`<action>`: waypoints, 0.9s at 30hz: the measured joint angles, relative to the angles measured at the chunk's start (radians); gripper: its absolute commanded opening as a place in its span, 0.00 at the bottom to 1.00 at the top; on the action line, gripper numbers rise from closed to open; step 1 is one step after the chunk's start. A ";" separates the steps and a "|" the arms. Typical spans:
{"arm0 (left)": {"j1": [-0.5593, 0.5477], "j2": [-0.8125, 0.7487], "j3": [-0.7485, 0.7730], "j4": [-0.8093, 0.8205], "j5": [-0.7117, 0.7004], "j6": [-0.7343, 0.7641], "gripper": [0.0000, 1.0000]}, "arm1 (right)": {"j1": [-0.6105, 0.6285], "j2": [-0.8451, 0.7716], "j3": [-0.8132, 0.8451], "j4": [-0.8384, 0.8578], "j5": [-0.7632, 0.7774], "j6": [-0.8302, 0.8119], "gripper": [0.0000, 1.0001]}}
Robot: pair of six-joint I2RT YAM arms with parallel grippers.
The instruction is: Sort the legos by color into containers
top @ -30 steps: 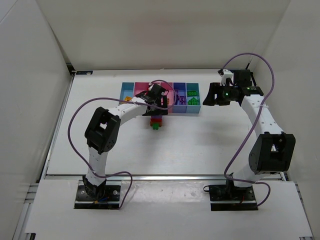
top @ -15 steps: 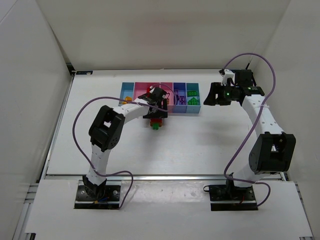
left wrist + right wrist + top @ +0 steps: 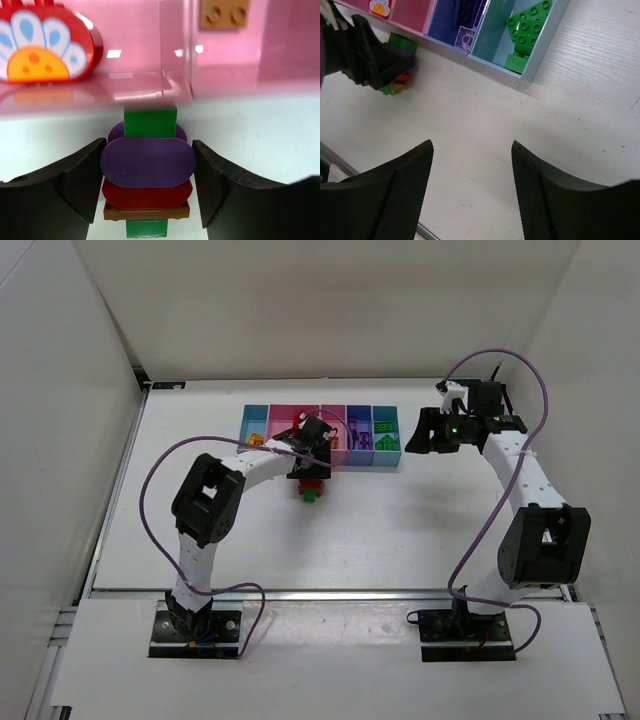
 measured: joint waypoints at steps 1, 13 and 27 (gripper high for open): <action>-0.002 -0.018 -0.017 0.004 0.010 0.006 0.38 | 0.002 -0.001 -0.006 0.008 -0.005 -0.003 0.68; 0.152 -0.508 -0.187 0.234 0.695 0.045 0.36 | 0.086 -0.014 -0.058 0.073 -0.185 -0.078 0.70; 0.283 -0.562 -0.358 0.430 1.156 0.080 0.28 | 0.134 0.131 0.184 0.169 -0.355 -0.028 0.71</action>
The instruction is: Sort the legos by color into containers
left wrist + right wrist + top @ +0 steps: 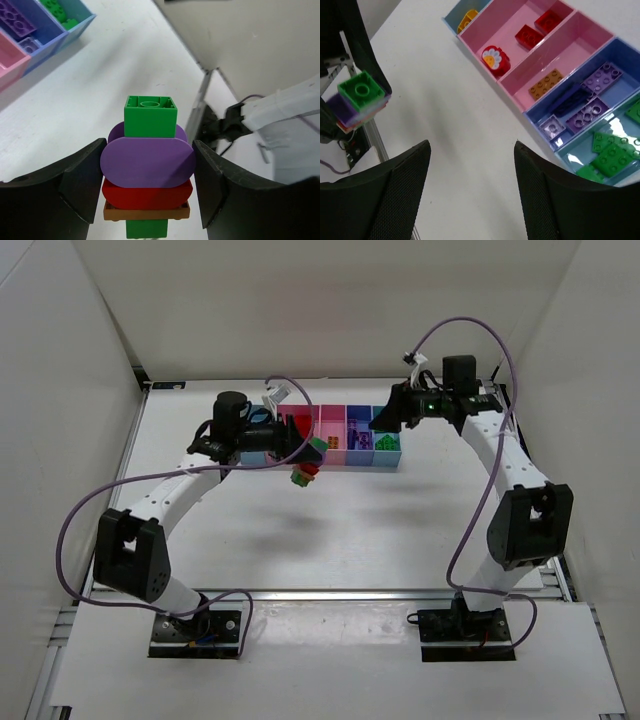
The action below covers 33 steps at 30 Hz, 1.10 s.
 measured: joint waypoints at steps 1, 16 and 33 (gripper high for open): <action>-0.004 -0.009 -0.001 -0.023 -0.014 0.027 0.27 | 0.011 0.016 0.031 -0.003 0.010 0.005 0.71; -0.083 -0.108 -0.001 -0.281 -0.510 0.436 0.27 | 0.243 0.078 0.188 -0.147 0.044 0.192 0.72; -0.101 -0.139 -0.007 -0.243 -0.514 0.485 0.27 | 0.294 0.192 0.204 -0.155 -0.006 0.243 0.77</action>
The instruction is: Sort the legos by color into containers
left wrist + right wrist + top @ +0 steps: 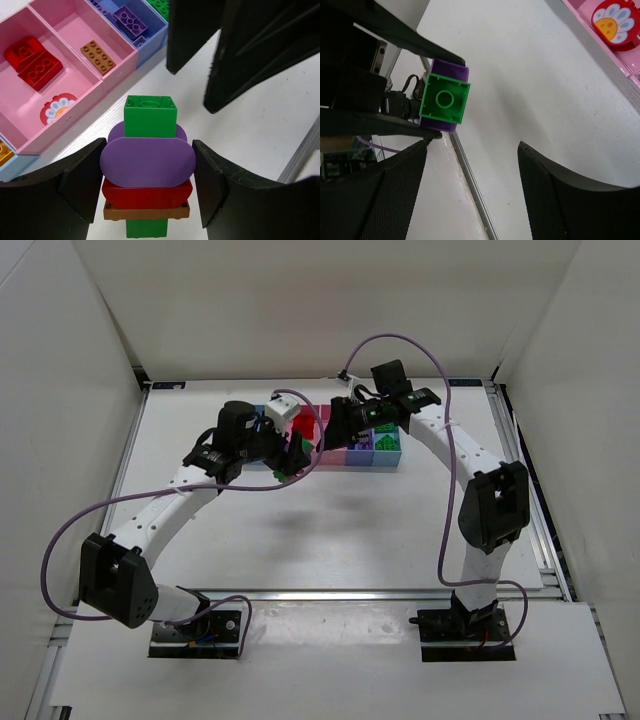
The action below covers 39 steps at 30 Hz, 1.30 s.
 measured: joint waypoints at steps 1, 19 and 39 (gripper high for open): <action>-0.002 -0.001 0.000 0.002 0.004 -0.001 0.27 | 0.000 0.005 0.003 0.001 -0.001 0.004 0.77; -0.008 -0.002 -0.001 0.006 0.023 -0.010 0.27 | 0.013 0.018 0.056 0.101 -0.092 0.109 0.75; -0.029 -0.002 -0.001 0.008 0.028 -0.009 0.27 | 0.032 0.058 0.068 0.110 -0.076 0.148 0.49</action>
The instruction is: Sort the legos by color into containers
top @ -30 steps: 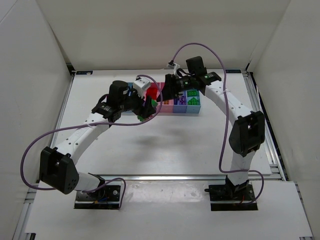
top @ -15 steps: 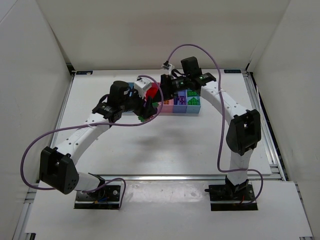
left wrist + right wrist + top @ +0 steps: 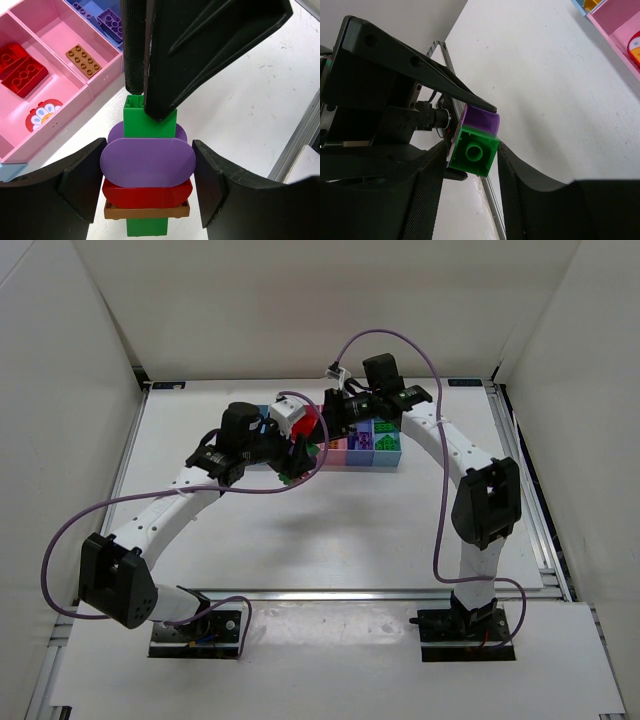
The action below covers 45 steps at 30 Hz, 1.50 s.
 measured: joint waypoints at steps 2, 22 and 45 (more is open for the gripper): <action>-0.002 0.000 0.000 0.002 -0.002 0.001 0.27 | -0.002 0.000 0.000 0.000 0.001 0.005 0.52; -0.006 0.001 0.000 0.013 -0.040 0.019 0.27 | 0.009 0.000 -0.034 -0.007 0.005 0.019 0.17; -0.014 -0.008 -0.046 0.045 -0.063 0.017 0.26 | -0.122 -0.003 0.040 -0.003 0.058 0.006 0.00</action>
